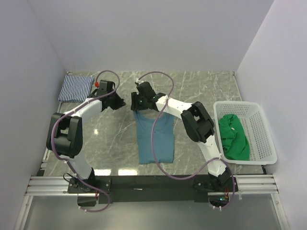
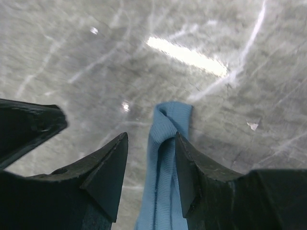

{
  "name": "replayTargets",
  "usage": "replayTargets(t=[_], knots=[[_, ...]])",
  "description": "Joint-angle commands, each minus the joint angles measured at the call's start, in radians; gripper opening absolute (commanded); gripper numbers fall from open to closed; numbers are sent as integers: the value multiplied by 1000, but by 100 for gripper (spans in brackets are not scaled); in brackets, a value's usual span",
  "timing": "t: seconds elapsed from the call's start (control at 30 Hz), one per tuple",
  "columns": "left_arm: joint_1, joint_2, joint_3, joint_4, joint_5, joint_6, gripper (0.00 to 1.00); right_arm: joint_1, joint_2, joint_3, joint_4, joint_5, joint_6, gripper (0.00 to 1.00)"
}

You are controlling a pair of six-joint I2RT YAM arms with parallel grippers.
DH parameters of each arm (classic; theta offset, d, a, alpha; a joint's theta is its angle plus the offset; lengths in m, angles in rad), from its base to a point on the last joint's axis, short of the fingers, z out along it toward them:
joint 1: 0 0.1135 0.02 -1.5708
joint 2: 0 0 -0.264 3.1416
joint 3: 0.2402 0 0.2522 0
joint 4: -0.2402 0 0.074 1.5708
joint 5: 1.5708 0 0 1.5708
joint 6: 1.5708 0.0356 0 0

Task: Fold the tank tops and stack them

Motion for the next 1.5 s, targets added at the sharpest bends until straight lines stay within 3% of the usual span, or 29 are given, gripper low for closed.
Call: replayTargets(t=[0.0, 0.33, 0.63, 0.73, 0.93, 1.23, 1.47], knots=[[-4, -60, -13, 45, 18, 2, 15, 7, 10, 52, -25, 42, -29, 51], [-2, -65, -44, 56, 27, 6, 13, 16, 30, 60, -34, 56, -38, 50], [-4, -57, -57, 66, 41, 9, 12, 16, 71, 123, -72, 39, -35, 43], [-4, -56, -56, 70, 50, 12, 12, 16, 77, 122, -69, 39, -26, 34], [-14, -50, -76, 85, 60, 12, 11, 15, 25, 47, -34, 93, 4, 1], [-37, -36, -103, 114, 63, 6, 10, 16, -165, -136, 55, 301, 37, 0], [-71, -19, -119, 128, 66, 6, 10, 5, -168, -147, 58, 346, 33, 0]])
